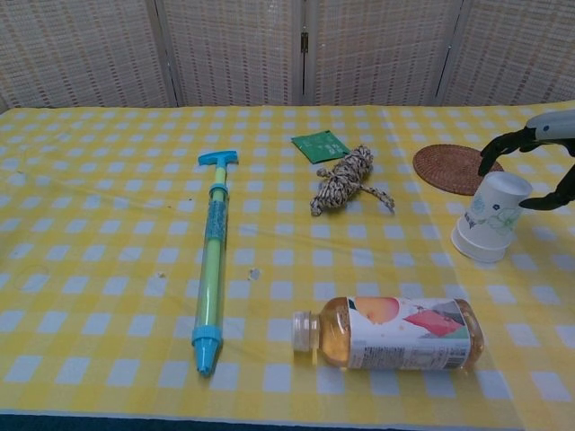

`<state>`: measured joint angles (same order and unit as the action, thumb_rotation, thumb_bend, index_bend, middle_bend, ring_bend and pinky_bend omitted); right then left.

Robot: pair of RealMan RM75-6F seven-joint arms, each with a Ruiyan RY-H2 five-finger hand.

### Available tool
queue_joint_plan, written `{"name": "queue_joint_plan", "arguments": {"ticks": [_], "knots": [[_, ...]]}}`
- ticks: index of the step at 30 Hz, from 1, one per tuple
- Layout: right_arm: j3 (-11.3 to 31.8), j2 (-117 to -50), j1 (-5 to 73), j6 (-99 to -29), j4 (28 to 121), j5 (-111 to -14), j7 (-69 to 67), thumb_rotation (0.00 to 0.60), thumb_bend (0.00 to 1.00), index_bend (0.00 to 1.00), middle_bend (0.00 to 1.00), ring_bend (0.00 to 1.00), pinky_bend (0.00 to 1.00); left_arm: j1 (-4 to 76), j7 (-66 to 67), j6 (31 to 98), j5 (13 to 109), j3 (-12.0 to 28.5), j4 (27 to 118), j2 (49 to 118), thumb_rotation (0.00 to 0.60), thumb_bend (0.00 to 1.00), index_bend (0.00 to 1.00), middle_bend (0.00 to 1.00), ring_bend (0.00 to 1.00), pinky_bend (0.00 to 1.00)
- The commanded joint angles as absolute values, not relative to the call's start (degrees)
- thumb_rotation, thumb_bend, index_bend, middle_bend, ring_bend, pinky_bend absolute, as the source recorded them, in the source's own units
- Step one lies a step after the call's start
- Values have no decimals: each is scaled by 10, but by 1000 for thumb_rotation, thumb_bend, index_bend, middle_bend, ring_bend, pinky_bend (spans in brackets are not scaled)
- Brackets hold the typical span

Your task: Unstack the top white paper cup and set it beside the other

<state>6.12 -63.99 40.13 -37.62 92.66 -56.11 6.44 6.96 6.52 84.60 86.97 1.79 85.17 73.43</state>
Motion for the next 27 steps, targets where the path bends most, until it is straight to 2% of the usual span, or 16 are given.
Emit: {"name": "queue_joint_plan", "arguments": {"ticks": [1,15,27], "knots": [[60,-641,403,-376,923,-562,61,600,386,286,109,65,24,70,65,845,869,18,851,734,600,321,62,0,0,0],[58,-641,401,-392,923,-573,50,600,418,397,157,88,24,70,62,843,866,18,847,736,600,321,63,0,0,0],[67,-594,382,-438,984,-610,34,600,425,404,159,95,24,70,61,845,867,18,847,735,600,321,63,0,0,0]]}}
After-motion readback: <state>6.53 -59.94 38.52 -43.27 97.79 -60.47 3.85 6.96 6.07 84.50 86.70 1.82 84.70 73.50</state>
